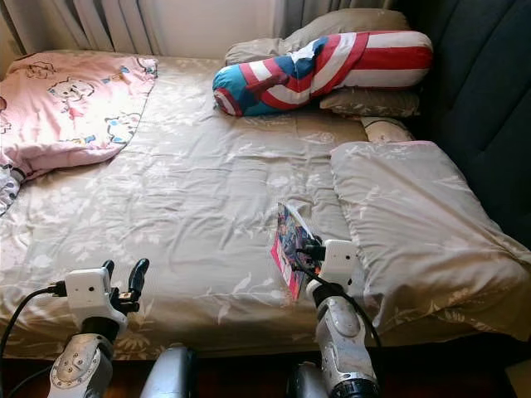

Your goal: Clean up the room

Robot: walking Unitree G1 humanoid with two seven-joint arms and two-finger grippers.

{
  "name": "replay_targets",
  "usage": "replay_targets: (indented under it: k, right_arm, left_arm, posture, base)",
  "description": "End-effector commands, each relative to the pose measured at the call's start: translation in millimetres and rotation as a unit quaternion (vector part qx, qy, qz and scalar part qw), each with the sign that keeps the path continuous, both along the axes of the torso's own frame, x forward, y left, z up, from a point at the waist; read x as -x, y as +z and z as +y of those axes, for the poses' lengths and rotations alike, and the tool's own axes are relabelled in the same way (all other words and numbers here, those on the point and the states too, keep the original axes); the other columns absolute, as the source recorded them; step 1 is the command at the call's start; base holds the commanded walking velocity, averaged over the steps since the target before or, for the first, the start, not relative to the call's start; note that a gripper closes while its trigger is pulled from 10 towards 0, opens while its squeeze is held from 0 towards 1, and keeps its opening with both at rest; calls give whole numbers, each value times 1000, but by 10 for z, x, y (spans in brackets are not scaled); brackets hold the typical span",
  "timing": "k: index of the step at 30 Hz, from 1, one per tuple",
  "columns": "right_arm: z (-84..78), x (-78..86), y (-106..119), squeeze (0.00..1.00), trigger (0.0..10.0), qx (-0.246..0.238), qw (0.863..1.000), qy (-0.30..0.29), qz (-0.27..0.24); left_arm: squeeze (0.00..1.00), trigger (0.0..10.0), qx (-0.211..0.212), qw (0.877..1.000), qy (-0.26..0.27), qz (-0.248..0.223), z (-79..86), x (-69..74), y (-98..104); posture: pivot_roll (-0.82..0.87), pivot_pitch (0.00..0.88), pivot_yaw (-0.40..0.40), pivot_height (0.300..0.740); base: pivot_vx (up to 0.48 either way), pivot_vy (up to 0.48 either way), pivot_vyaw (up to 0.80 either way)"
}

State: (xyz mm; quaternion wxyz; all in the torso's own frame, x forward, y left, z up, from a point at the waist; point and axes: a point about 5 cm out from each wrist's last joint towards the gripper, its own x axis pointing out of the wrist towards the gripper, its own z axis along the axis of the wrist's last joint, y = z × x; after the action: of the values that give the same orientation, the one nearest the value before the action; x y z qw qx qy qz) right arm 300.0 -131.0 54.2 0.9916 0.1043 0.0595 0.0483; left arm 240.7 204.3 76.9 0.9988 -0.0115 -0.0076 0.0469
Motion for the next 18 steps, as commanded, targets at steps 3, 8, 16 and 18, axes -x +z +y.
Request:
replay_targets:
  k: [3,8,16,18]
  right_arm:
    - [-25,-20,52,0,10000,5,1000,-5,-19]
    - [-26,-38,78,0,10000,4,1000,-5,-26]
    - [-11,-37,79,0,10000,3,1000,-3,-26]
    - [-9,-35,76,0,10000,3,1000,-2,-27]
  left_arm:
    - [0,10000,2,1000,-2,-5,-9,0,36]
    - [0,10000,3,1000,0,-6,-11,-2,35]
    - [0,10000,5,1000,0,-5,-8,-3,34]
    - [0,10000,5,1000,0,-5,-8,-3,34]
  posture:
    - [127,107,-79,612]
    - [130,104,-82,608]
    - [129,103,-81,608]
    - [128,102,-81,608]
  base:
    - [0,0,0]
    - [0,0,0]
    - [0,0,0]
    - [0,0,0]
